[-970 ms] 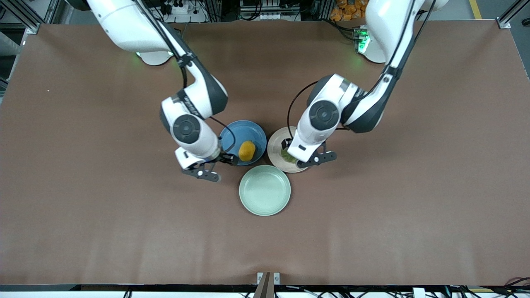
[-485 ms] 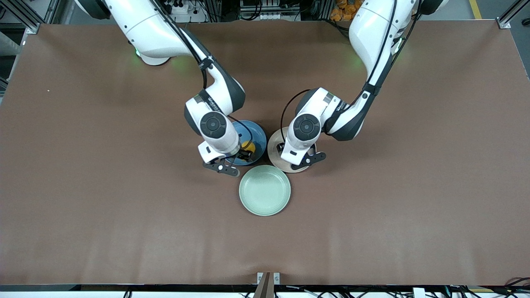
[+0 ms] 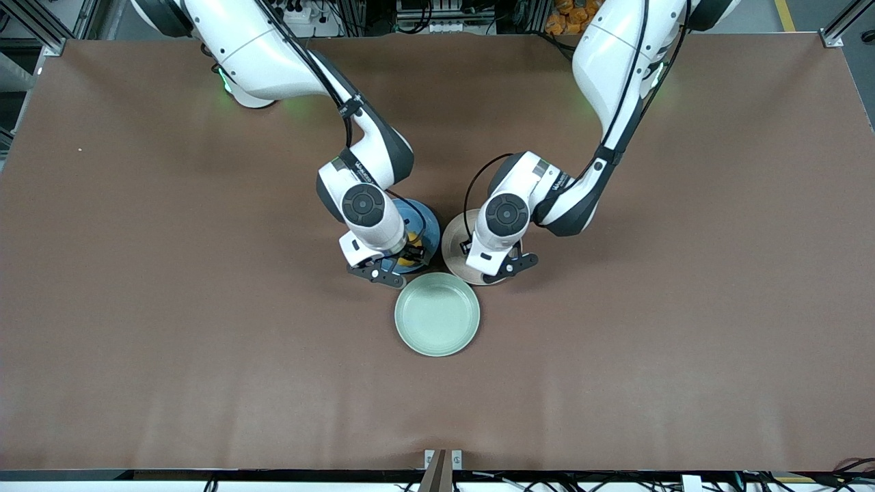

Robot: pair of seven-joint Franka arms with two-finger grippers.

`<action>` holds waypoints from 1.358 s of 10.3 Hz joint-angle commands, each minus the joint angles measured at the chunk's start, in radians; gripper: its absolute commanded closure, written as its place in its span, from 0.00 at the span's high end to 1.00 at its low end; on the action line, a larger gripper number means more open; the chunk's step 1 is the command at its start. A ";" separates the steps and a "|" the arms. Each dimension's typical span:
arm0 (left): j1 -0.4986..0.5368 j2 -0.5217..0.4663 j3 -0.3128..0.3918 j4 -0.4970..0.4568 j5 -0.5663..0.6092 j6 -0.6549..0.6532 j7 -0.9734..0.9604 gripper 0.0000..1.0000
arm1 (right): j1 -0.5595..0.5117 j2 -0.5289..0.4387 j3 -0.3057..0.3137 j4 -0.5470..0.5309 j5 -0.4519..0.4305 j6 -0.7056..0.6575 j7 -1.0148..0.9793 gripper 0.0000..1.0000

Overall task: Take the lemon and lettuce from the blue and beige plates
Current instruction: 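Grasp the lemon with the right gripper while the left gripper grasps the lettuce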

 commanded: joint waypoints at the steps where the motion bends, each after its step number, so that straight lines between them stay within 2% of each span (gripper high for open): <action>1: -0.006 0.011 0.005 -0.007 -0.013 0.039 -0.032 0.57 | 0.010 0.014 -0.005 0.011 0.014 0.007 0.012 1.00; 3: -0.003 0.022 0.007 -0.009 -0.014 0.059 -0.032 0.54 | 0.017 0.014 -0.005 -0.010 0.012 0.009 0.010 1.00; 4: -0.001 0.022 0.007 -0.009 -0.013 0.059 -0.032 0.37 | 0.029 0.014 -0.007 -0.018 0.009 0.013 0.010 1.00; 5: 0.002 0.017 0.007 -0.007 -0.013 0.059 -0.032 0.20 | 0.030 0.014 -0.005 -0.021 0.008 0.014 0.010 0.60; 6: 0.010 0.011 0.007 -0.004 -0.013 0.059 -0.034 0.04 | 0.031 0.014 -0.007 -0.023 0.006 0.012 0.010 0.10; 7: 0.011 0.002 0.007 -0.001 -0.014 0.056 -0.052 0.00 | 0.030 0.012 -0.005 -0.023 0.006 0.012 0.010 0.00; 9: 0.014 -0.042 0.013 0.001 -0.013 0.040 -0.077 0.00 | 0.017 0.009 -0.005 -0.021 0.006 0.006 0.007 0.00; 11: 0.034 -0.136 0.021 0.002 -0.013 -0.044 -0.077 0.00 | 0.013 -0.005 -0.008 -0.021 0.006 -0.002 0.003 0.00; 14: 0.169 -0.253 0.024 0.008 -0.006 -0.151 0.053 0.00 | -0.029 -0.052 -0.013 -0.018 0.002 -0.031 -0.016 0.00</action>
